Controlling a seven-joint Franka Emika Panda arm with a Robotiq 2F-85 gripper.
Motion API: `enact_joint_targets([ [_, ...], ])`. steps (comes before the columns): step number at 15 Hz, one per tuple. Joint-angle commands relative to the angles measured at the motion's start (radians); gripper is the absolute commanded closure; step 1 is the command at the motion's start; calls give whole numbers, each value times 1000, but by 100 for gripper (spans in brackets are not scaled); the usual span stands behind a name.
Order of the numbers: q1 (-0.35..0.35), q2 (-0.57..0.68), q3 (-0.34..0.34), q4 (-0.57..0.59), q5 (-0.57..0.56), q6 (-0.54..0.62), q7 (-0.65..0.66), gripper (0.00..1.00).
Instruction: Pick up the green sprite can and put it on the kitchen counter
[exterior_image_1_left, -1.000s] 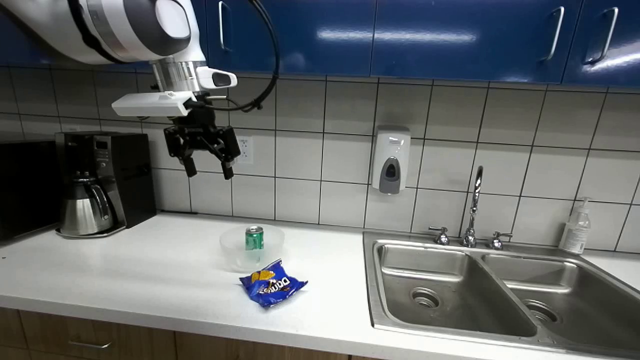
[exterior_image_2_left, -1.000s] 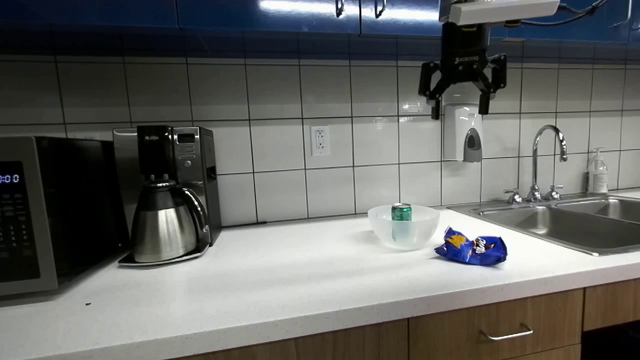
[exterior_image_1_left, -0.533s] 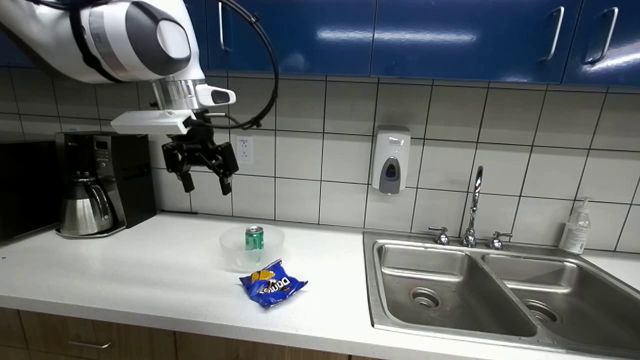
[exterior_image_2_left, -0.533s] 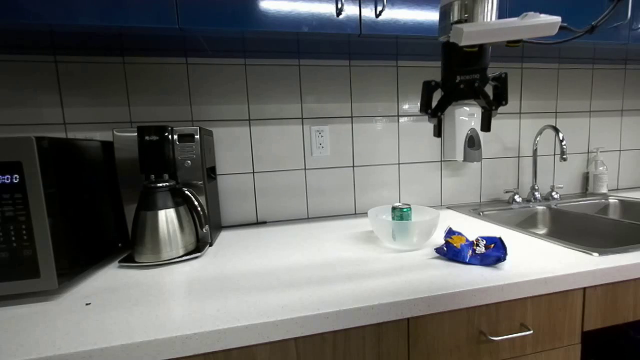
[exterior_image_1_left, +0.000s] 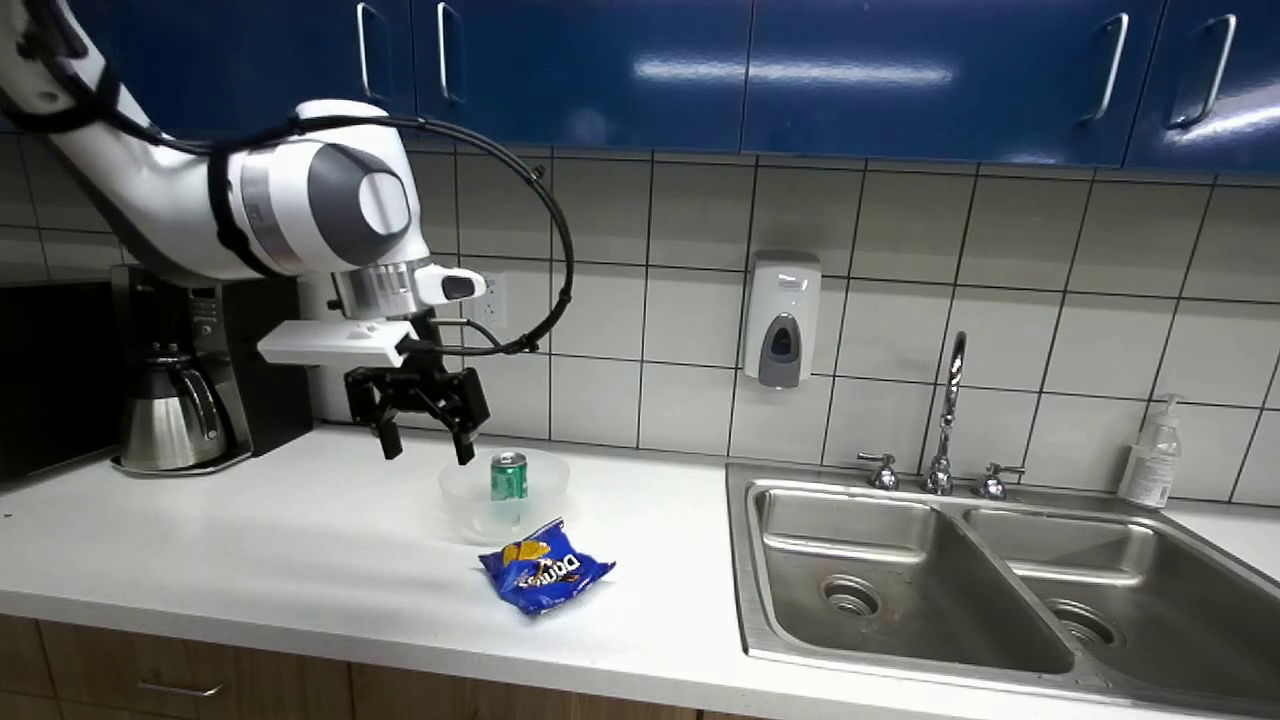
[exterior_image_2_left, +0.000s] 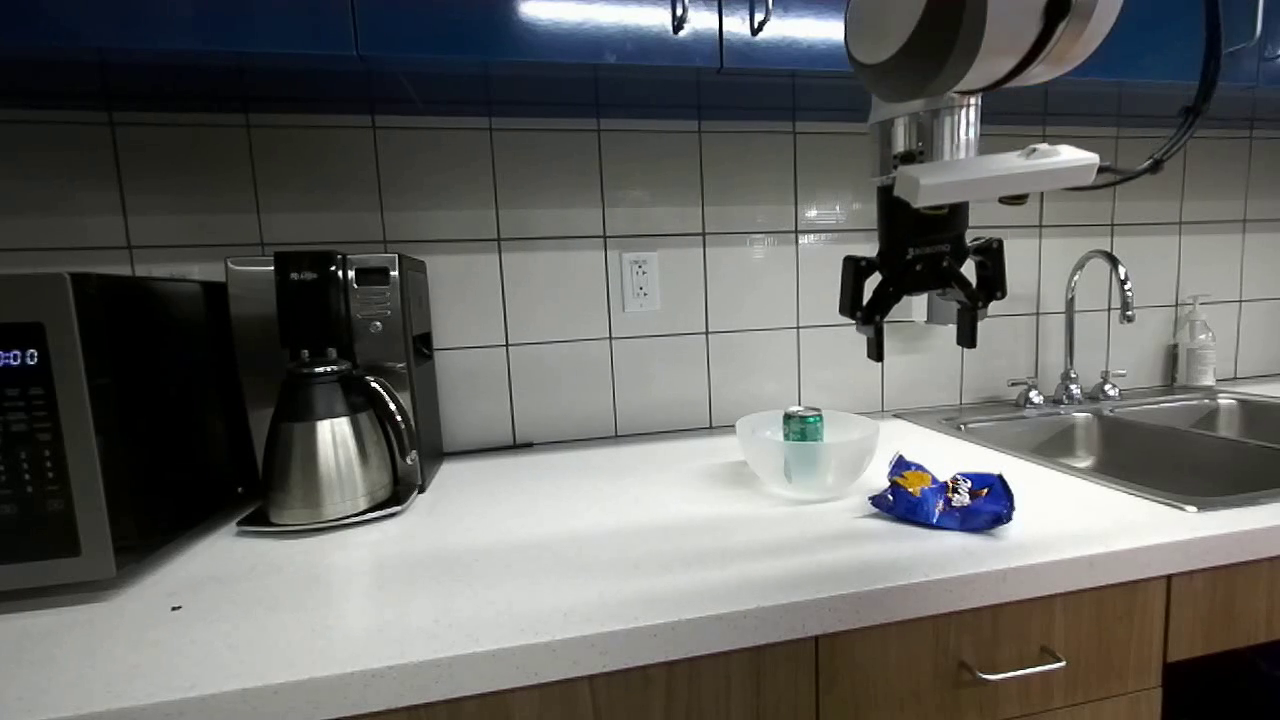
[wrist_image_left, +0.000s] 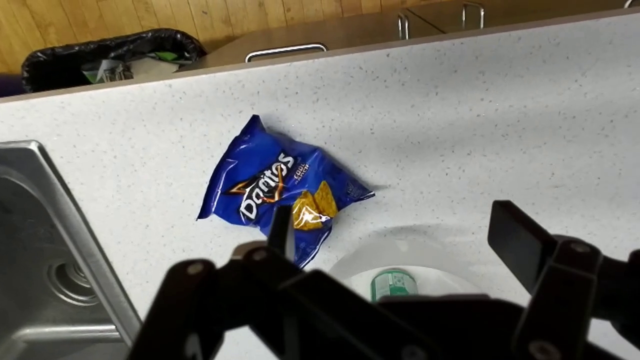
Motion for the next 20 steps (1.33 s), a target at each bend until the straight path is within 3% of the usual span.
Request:
enact_joint_targets([
  [1, -22, 123, -8, 60, -63, 63, 68, 0],
  [10, 12, 386, -101, 272, -61, 115, 147, 0],
  [20, 85, 576, -154, 498, -29, 107, 185, 0],
])
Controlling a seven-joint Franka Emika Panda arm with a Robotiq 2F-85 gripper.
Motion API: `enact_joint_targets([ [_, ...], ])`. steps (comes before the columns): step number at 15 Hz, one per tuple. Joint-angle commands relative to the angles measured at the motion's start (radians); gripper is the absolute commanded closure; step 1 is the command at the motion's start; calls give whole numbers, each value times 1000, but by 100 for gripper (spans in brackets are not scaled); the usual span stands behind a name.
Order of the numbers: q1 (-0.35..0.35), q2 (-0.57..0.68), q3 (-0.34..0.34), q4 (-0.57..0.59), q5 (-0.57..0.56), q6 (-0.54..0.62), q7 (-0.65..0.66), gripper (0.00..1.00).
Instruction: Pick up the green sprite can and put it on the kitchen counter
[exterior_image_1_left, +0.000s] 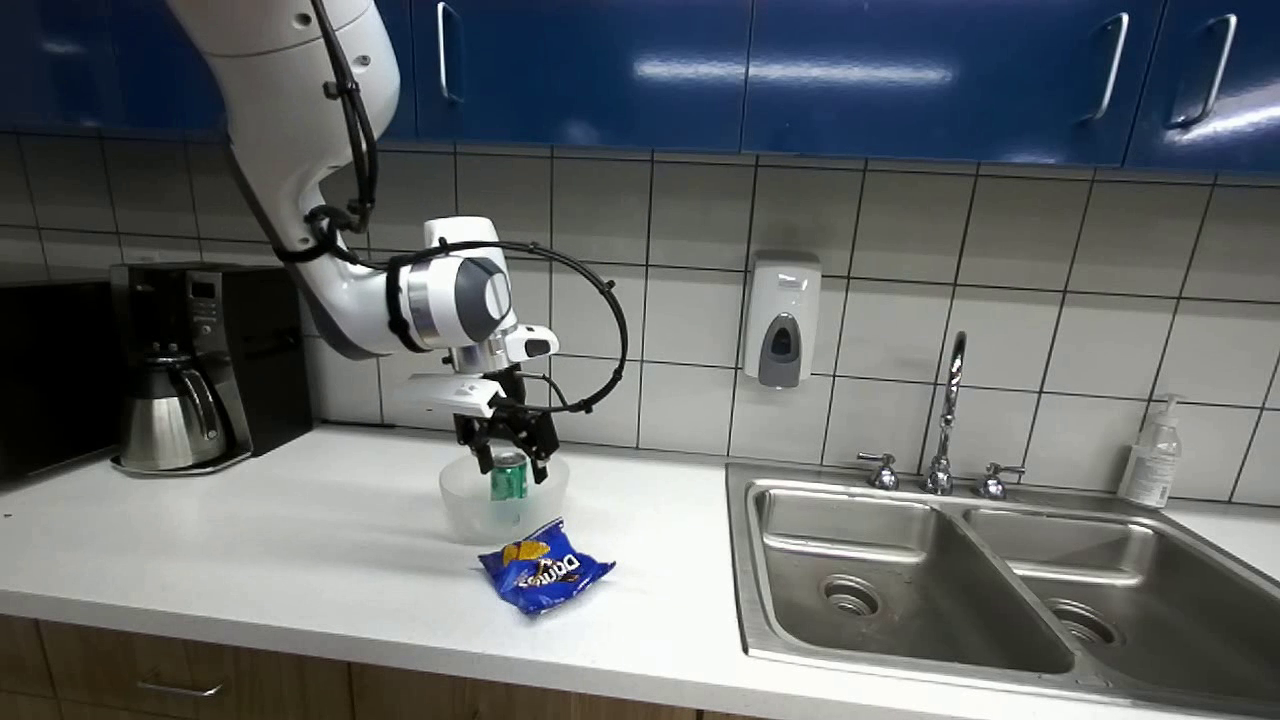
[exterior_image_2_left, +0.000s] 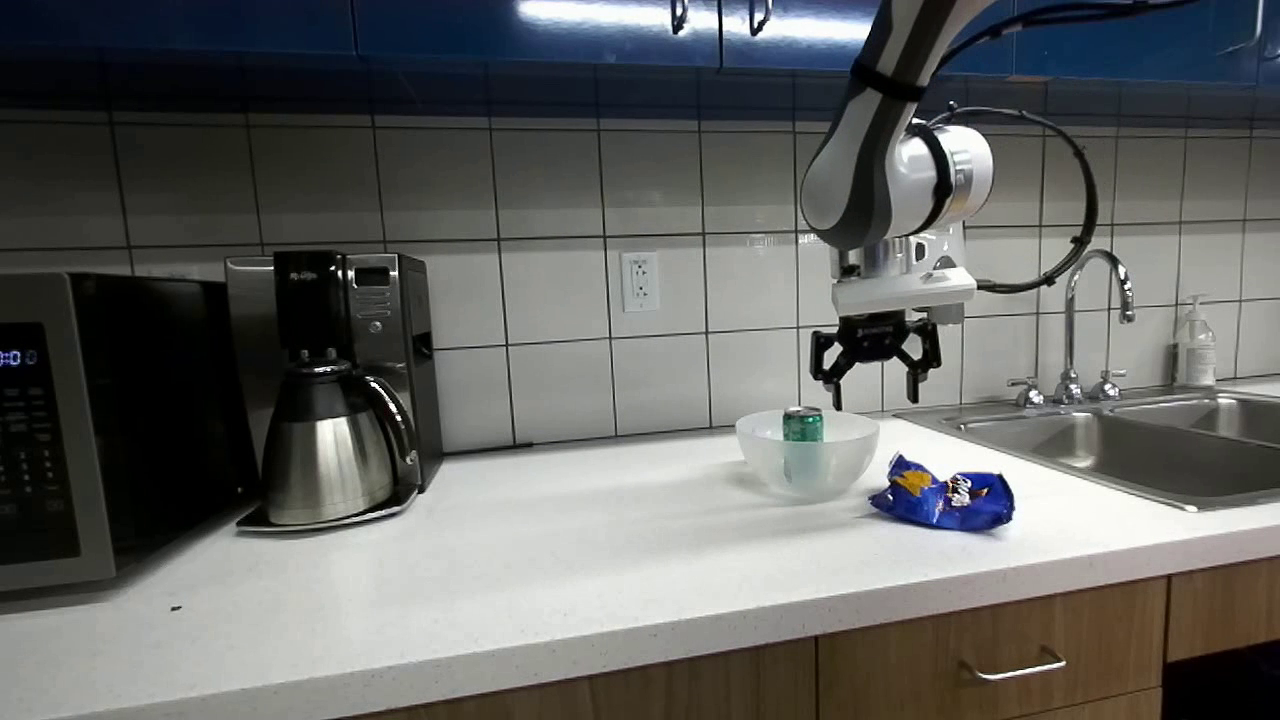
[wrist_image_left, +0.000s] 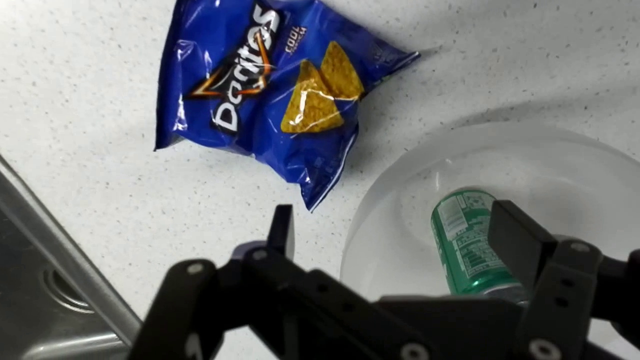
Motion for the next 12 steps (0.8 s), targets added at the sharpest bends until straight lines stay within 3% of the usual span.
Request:
enact_joint_targets([
  [1, 32, 71, -23, 95, 30, -12, 23, 0],
  [12, 64, 189, -24, 248, 122, -30, 11, 0],
])
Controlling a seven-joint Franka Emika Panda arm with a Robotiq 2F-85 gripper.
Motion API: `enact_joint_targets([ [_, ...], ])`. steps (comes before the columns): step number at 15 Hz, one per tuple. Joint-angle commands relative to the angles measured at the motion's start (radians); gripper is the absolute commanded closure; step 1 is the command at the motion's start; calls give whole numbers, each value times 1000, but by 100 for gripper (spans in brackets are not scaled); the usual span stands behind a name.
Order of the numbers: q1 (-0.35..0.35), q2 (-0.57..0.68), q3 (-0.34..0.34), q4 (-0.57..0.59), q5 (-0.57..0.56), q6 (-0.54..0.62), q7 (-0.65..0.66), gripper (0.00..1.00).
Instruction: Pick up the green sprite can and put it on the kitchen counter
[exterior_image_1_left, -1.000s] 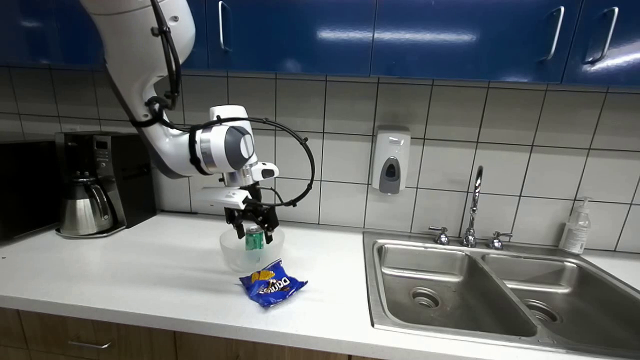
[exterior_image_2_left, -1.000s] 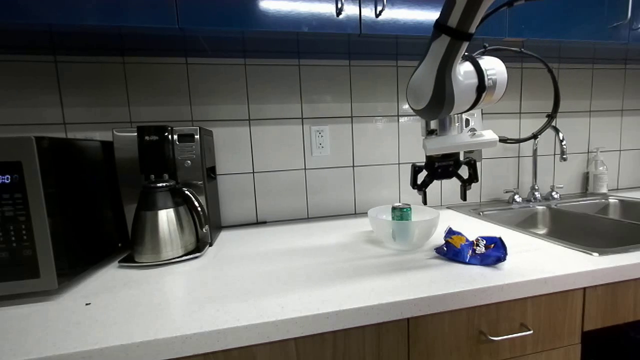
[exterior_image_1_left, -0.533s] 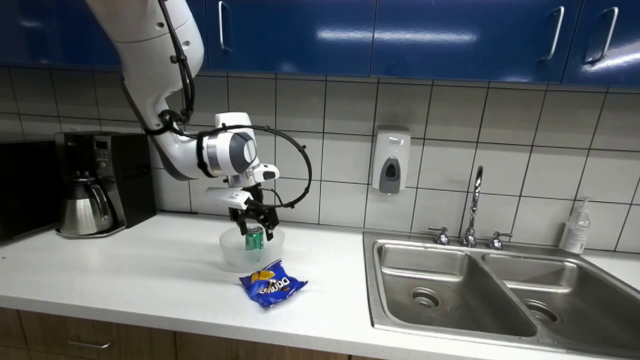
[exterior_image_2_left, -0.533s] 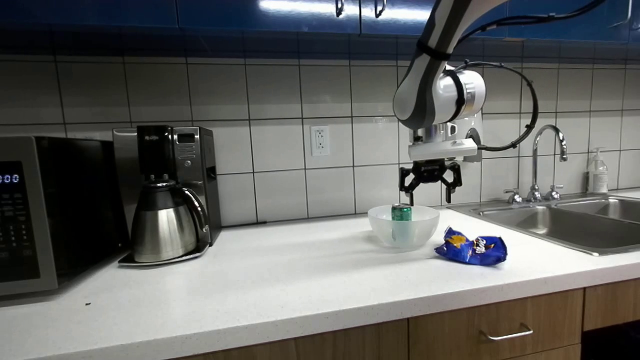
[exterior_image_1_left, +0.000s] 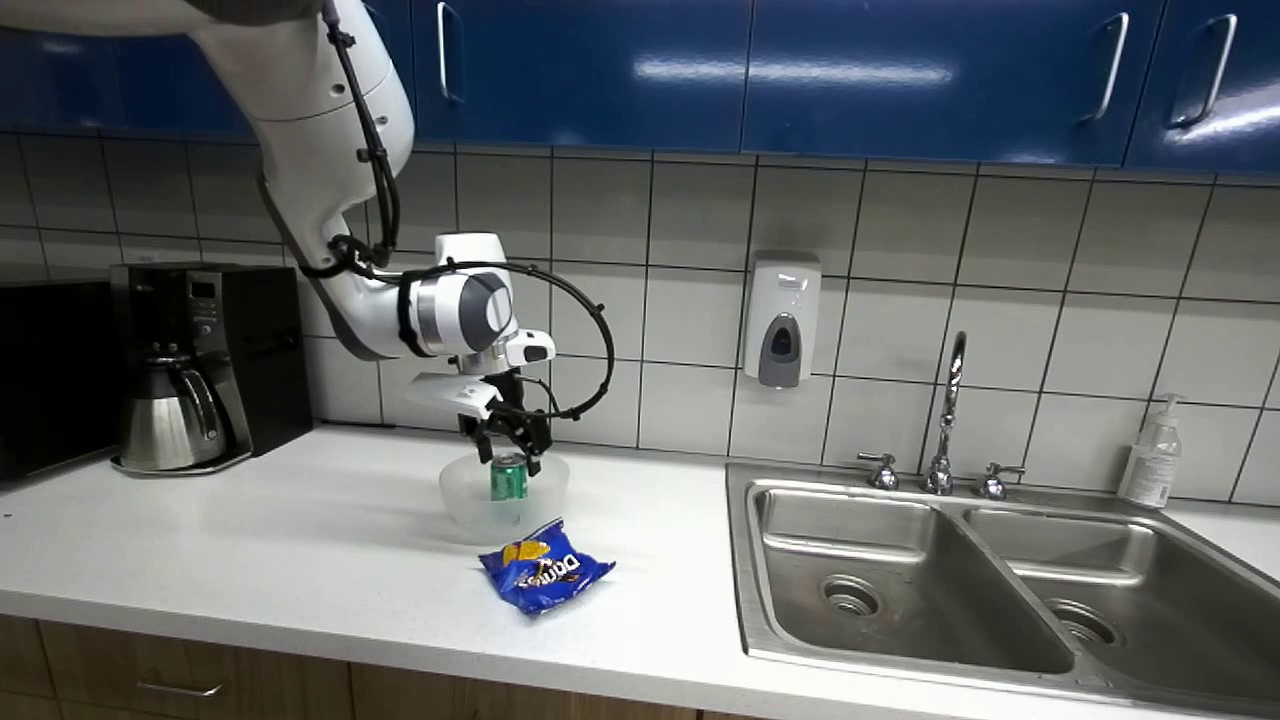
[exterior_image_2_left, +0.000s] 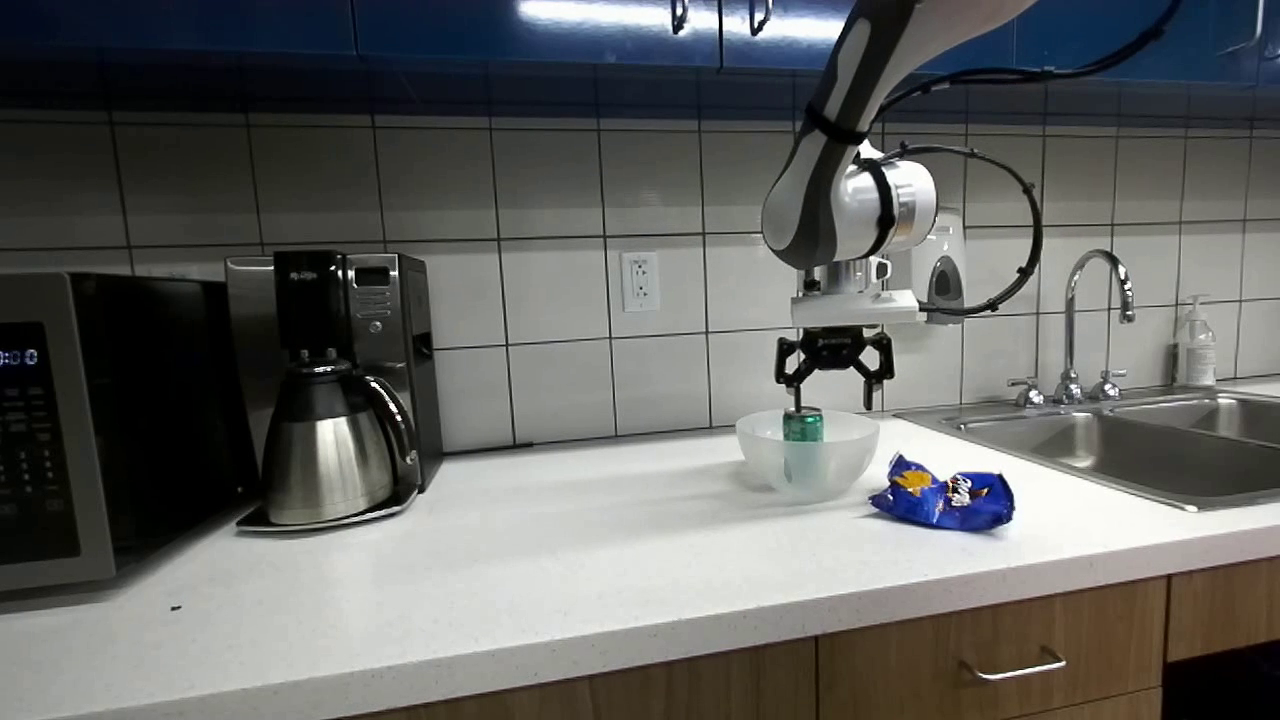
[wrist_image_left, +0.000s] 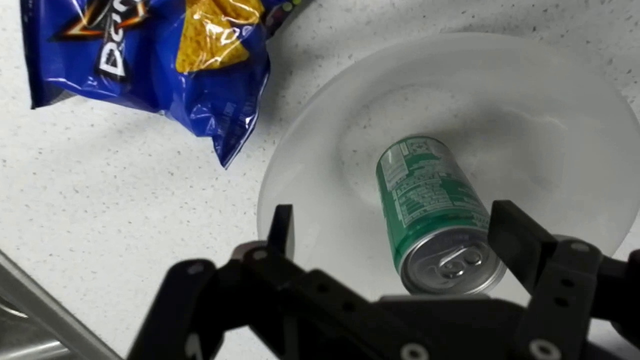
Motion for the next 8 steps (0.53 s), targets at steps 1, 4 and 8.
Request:
enact_joint_targets([
  [1, 22, 45, -16, 71, 20, -28, 6, 0],
  [4, 26, 76, -15, 107, 30, -32, 5, 0],
  [8, 35, 112, -19, 148, 33, -33, 7, 0],
])
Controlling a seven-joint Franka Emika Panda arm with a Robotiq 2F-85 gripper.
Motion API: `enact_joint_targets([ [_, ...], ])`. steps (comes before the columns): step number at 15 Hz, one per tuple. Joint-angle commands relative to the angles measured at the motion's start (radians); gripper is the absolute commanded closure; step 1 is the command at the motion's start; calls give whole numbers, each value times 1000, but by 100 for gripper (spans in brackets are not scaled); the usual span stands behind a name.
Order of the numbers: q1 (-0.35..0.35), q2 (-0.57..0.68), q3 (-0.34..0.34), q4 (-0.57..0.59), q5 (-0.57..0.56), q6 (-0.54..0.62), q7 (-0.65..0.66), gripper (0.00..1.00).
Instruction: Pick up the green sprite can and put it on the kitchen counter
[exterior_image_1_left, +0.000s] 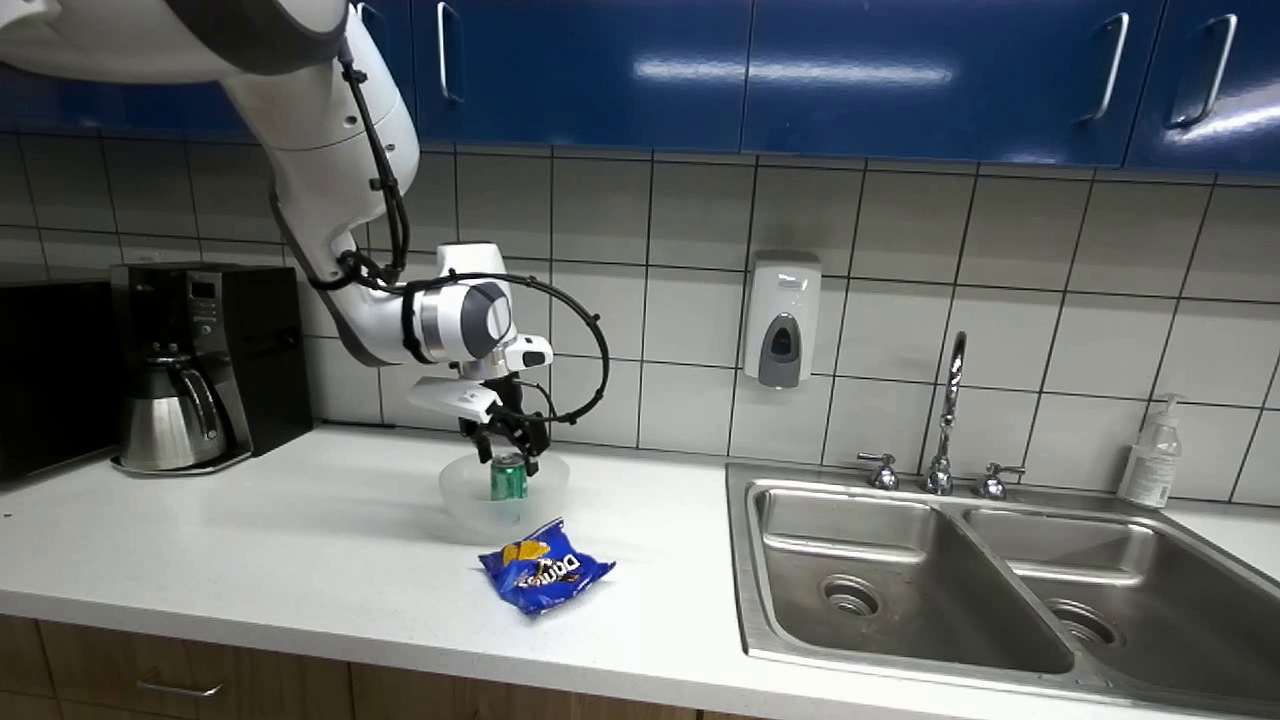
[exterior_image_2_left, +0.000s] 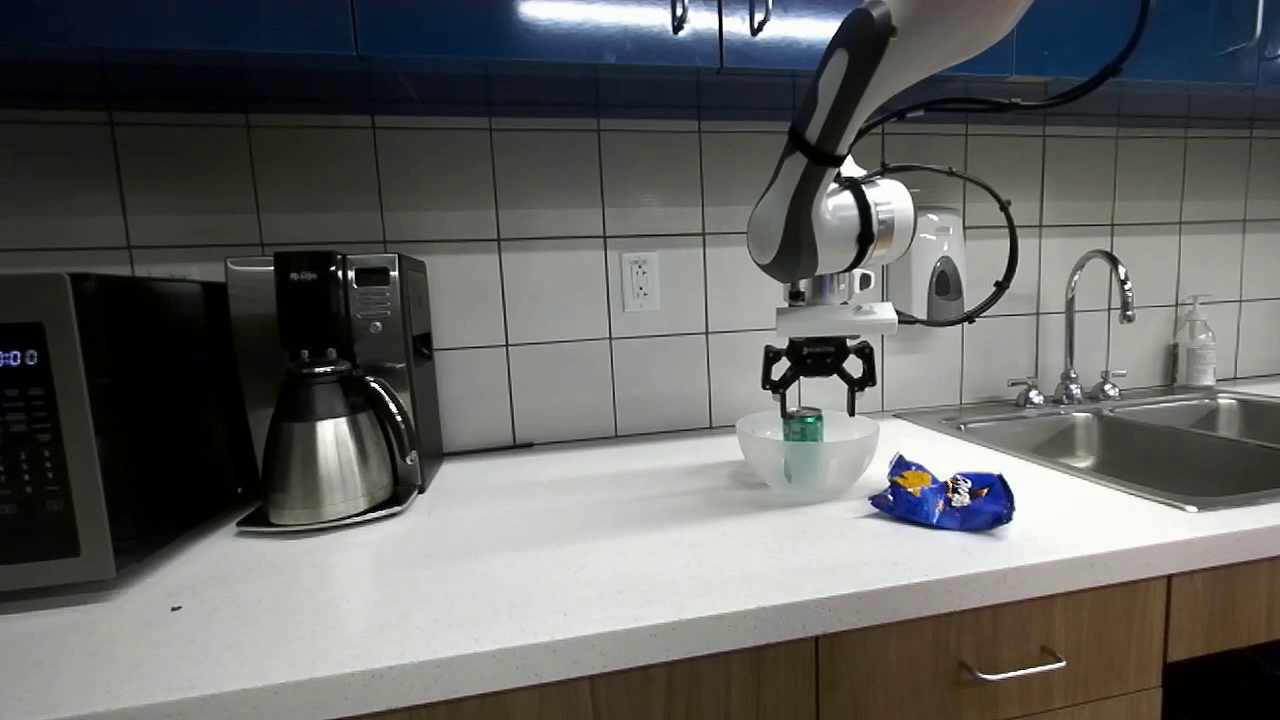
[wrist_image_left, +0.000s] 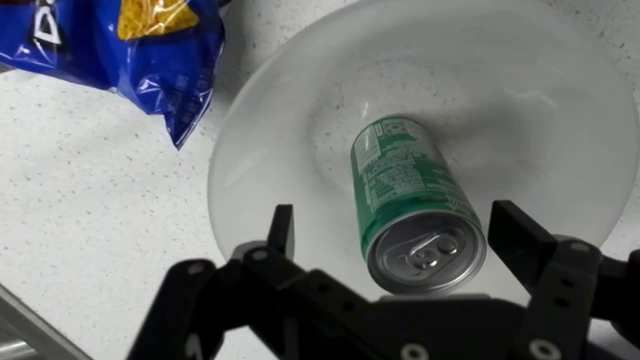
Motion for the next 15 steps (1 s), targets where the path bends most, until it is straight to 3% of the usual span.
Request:
enact_joint_targets([
  [1, 20, 44, -19, 69, 15, -31, 6, 0],
  [15, 24, 103, -26, 113, 20, -28, -2, 0],
])
